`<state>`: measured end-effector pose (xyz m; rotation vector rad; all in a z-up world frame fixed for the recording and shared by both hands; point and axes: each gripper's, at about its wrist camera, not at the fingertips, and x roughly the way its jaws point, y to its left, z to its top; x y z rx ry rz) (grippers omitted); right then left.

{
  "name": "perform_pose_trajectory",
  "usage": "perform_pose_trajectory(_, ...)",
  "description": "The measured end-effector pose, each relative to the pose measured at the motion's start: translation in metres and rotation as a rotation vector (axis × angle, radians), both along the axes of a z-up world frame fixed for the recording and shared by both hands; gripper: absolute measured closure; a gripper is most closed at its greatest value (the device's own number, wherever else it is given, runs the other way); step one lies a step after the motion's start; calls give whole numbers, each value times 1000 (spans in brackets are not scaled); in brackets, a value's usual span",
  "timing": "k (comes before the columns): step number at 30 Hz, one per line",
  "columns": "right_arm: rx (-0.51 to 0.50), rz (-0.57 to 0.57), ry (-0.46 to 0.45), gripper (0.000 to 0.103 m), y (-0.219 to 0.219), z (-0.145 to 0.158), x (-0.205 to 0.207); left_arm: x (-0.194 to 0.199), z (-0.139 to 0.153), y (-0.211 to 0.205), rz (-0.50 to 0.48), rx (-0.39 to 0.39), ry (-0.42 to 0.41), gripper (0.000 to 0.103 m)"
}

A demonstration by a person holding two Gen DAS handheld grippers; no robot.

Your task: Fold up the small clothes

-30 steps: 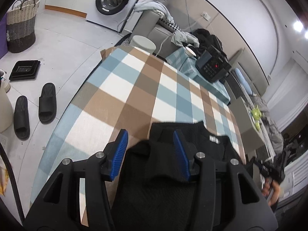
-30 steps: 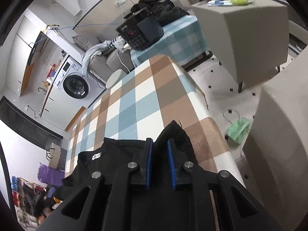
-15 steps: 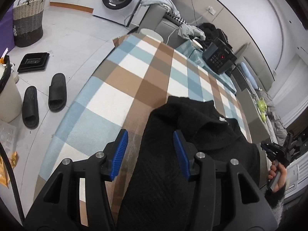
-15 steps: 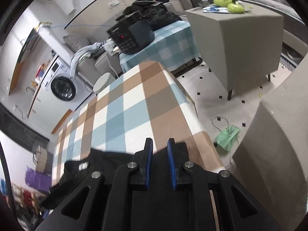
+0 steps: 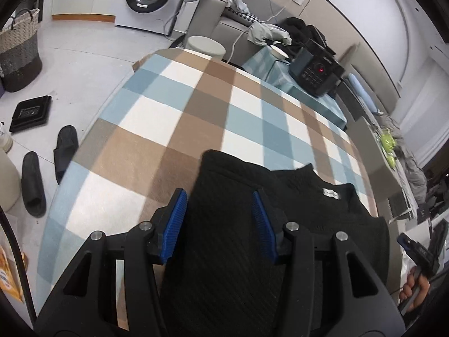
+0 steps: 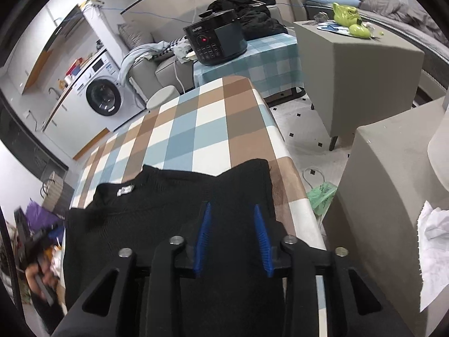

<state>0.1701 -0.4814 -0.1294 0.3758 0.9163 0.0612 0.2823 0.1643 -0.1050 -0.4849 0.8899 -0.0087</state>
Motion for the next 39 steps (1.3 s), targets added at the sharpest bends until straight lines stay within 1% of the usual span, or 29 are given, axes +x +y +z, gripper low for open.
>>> perform_pose_trajectory(3, -17, 17, 22, 60, -1, -9, 1, 6, -6, -1, -31, -3, 17, 58)
perform_pose_trajectory(6, 17, 22, 55, 60, -6, -24, 10, 12, -14, -8, -62, 15, 26, 58)
perform_pose_trajectory(9, 61, 25, 75, 60, -10, -36, 22, 18, -20, -12, -83, 12, 27, 58)
perform_pose_trajectory(11, 73, 27, 78, 60, -12, -41, 31, 20, -21, -13, -81, 17, 18, 58)
perform_pose_trajectory(13, 86, 24, 77, 60, -15, -46, 40, 22, -18, -10, -66, 16, -19, 59)
perform_pose_trajectory(14, 102, 21, 79, 60, -16, -48, 45, 22, -17, -9, -63, 13, -32, 66)
perform_pose_trajectory(15, 112, 13, 79, 60, -18, -50, 49, 23, -15, -8, -64, 12, -50, 82)
perform_pose_trajectory(16, 117, 8, 76, 60, -18, -51, 52, 23, -14, -8, -66, 18, -57, 86)
perform_pose_trajectory(18, 109, 13, 39, 62, -16, -48, 54, 22, -10, -8, -63, 33, -79, 97)
perform_pose_trajectory(19, 90, 23, 10, 66, -13, -44, 53, 20, -8, -8, -60, 36, -91, 97)
perform_pose_trajectory(21, 54, 47, -35, 93, -7, -38, 51, 16, -5, -6, -57, 33, -111, 99)
perform_pose_trajectory(22, 42, 56, -56, 93, -5, -34, 49, 15, -3, -6, -56, 34, -116, 99)
perform_pose_trajectory(23, 39, 69, -87, 96, -3, -29, 46, 13, -2, -6, -54, 35, -122, 100)
perform_pose_trajectory(26, 22, 77, -149, 97, 2, -17, 36, 8, 5, -4, -47, 31, -143, 100)
perform_pose_trajectory(28, 30, 81, -196, 98, 3, -5, 29, 3, 13, -2, -42, 20, -169, 100)
perform_pose_trajectory(32, 26, 73, -253, 98, 2, 15, 26, -2, 29, 0, -19, 25, -204, 101)
perform_pose_trajectory(34, 8, 63, -257, 98, 3, 21, 36, 2, 36, 4, -1, 30, -213, 101)
perform_pose_trajectory(36, 16, 55, -250, 98, 3, 22, 47, 8, 38, 7, 14, 40, -208, 101)
perform_pose_trajectory(39, 36, 54, -212, 98, 4, 15, 73, 25, 30, 11, 45, 50, -160, 101)
